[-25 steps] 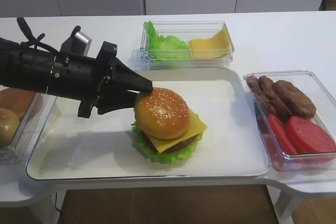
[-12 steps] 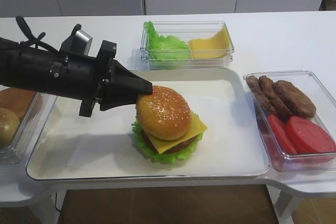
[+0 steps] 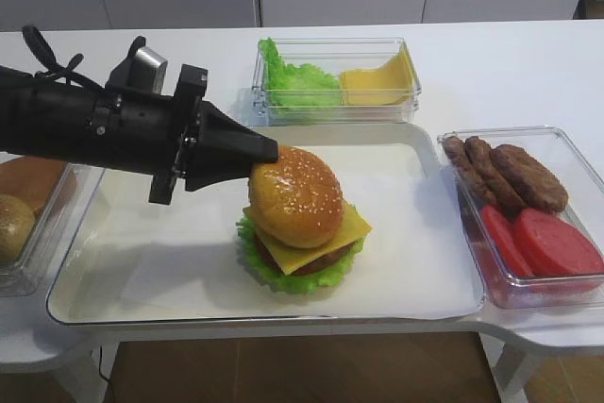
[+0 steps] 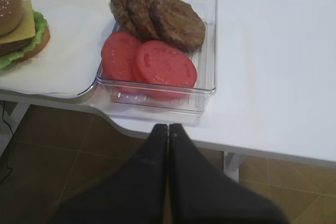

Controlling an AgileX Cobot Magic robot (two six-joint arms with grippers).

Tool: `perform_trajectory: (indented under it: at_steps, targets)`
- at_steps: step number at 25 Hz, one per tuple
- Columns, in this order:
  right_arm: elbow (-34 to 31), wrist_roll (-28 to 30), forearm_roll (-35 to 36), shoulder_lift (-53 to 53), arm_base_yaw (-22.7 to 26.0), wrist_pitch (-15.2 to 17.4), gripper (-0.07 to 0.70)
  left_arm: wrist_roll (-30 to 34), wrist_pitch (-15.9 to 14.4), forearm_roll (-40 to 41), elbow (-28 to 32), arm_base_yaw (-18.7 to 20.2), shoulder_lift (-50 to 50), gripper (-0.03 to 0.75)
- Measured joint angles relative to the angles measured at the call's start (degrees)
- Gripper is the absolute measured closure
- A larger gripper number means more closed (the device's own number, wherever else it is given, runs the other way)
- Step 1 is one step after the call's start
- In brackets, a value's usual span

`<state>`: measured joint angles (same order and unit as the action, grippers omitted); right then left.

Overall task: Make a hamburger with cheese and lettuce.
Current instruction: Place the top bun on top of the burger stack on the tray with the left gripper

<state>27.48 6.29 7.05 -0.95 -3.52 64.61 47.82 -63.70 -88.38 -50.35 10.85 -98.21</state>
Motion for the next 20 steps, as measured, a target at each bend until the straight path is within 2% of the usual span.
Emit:
perform_trajectory:
  at_steps: [20]
  targets:
    - [0.0, 0.0, 0.0, 0.0, 0.0, 0.0, 0.636, 2.15, -2.23, -5.11, 0.0, 0.0, 0.0, 0.636]
